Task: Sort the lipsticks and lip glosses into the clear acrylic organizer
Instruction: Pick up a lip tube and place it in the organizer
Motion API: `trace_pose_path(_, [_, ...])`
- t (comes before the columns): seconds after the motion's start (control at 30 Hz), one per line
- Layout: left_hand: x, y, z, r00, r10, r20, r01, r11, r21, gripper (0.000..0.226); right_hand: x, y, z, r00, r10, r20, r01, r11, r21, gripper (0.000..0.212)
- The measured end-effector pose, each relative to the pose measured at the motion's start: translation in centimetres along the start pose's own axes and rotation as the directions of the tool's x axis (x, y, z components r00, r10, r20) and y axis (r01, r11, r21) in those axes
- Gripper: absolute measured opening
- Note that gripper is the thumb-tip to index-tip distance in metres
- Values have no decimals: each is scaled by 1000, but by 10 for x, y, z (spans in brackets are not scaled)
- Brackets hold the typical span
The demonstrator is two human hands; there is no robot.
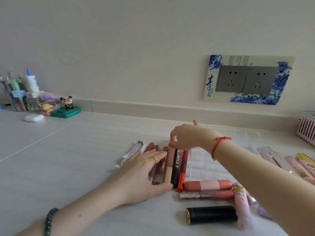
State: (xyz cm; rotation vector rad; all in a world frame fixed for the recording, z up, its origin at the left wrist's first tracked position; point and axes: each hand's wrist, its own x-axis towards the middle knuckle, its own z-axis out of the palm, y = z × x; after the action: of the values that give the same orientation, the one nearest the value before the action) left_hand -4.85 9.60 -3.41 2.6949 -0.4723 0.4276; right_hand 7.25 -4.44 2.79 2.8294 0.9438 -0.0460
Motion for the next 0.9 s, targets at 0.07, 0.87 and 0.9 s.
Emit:
trace_pose_path(0.07, [1, 2, -2, 997, 55, -47, -54, 998, 15, 75, -4, 0, -3, 995, 17, -99, -5, 993, 115, 33])
trace_pose_path(0.87, [97, 35, -74, 838, -236, -491, -274, 596, -755, 21, -74, 82, -35, 806, 298, -512, 409, 345, 845, 13])
trace_pose_path(0.9, [107, 39, -75, 827, -265, -496, -293, 550, -782, 21, -73, 82, -33, 808, 267, -526, 395, 417, 818, 14])
